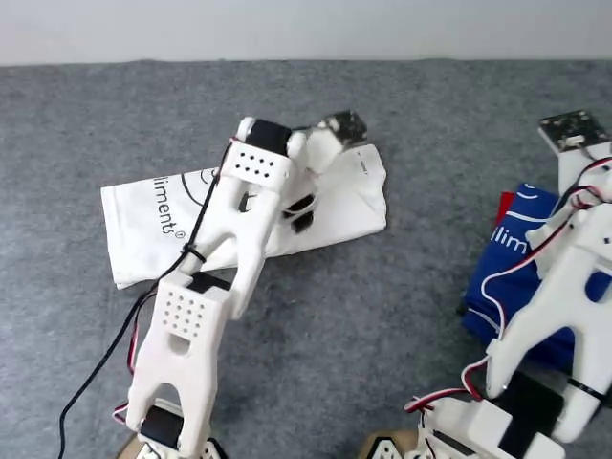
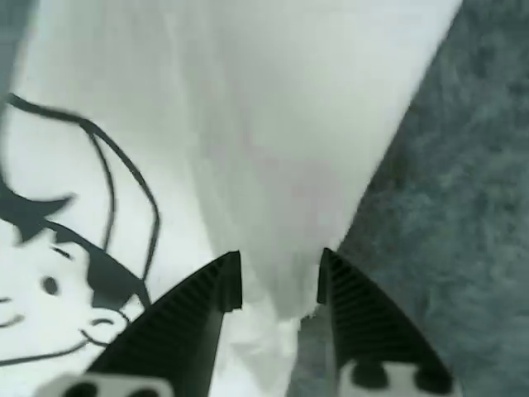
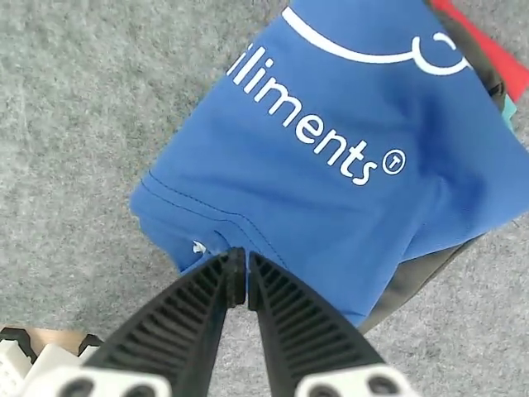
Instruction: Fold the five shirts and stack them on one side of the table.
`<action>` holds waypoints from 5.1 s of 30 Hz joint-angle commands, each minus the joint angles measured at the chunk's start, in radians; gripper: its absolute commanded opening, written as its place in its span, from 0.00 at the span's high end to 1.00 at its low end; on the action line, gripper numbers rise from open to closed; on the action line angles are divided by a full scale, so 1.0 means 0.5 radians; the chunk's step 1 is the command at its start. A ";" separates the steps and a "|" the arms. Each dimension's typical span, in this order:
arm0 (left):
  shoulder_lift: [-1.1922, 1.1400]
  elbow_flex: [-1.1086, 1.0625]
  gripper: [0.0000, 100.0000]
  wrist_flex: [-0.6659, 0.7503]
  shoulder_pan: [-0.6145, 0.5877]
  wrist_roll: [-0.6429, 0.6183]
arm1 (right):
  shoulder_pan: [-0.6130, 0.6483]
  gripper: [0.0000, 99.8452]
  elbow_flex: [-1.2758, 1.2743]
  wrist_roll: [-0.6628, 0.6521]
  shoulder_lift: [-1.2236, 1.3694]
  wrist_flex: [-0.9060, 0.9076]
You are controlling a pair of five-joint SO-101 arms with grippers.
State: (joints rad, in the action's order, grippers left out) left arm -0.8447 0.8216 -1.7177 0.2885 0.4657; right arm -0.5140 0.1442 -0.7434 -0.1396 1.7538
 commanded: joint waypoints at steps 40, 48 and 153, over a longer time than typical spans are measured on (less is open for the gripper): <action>0.789 -0.864 0.76 0.310 -1.590 -0.427 | 0.238 0.99 0.009 0.126 -0.084 0.069; 0.614 -0.999 0.74 0.598 -1.580 -0.427 | 0.238 0.99 0.009 0.126 -0.084 0.072; -0.147 0.744 0.98 -0.028 -0.006 -0.571 | 0.244 0.99 -0.175 0.126 -0.087 0.048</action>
State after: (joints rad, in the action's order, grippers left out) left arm -0.9337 1.2114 -1.6824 0.2869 0.1588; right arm -0.4020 0.0476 -0.6928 -0.1396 1.7538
